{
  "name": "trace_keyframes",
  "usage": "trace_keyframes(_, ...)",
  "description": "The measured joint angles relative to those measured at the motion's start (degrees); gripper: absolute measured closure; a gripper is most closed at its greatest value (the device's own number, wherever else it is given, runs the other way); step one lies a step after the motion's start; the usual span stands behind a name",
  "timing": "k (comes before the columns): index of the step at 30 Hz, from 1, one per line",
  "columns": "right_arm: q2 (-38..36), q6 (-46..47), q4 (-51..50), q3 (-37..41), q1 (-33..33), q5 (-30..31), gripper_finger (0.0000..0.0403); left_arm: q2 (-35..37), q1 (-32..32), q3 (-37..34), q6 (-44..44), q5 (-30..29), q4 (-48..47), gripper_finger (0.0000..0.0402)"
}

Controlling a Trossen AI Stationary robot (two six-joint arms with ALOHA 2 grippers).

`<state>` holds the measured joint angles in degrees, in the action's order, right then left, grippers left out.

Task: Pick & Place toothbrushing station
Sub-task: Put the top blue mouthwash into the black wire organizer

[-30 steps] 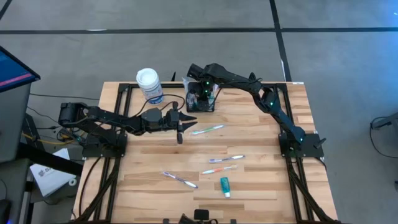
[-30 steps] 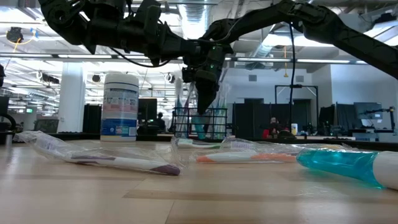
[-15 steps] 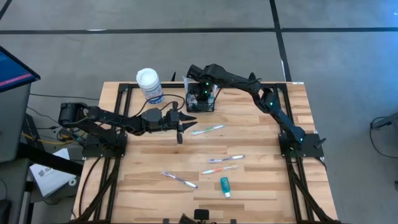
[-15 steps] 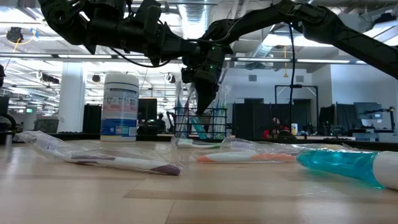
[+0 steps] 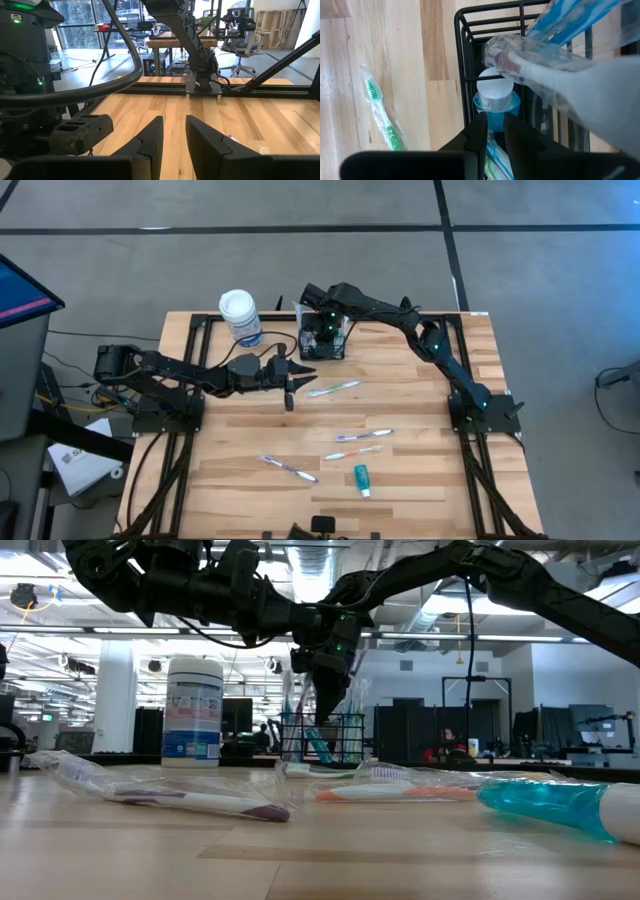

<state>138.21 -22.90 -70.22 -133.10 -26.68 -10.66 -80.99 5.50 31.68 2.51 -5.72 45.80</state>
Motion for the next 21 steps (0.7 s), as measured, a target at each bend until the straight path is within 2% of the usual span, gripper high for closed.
trace_keyframes(21,0.0,-0.01,-0.02,-0.04,-0.03,0.15,0.0347,0.0,0.0,0.0,0.01,0.0,-0.48,0.0325)
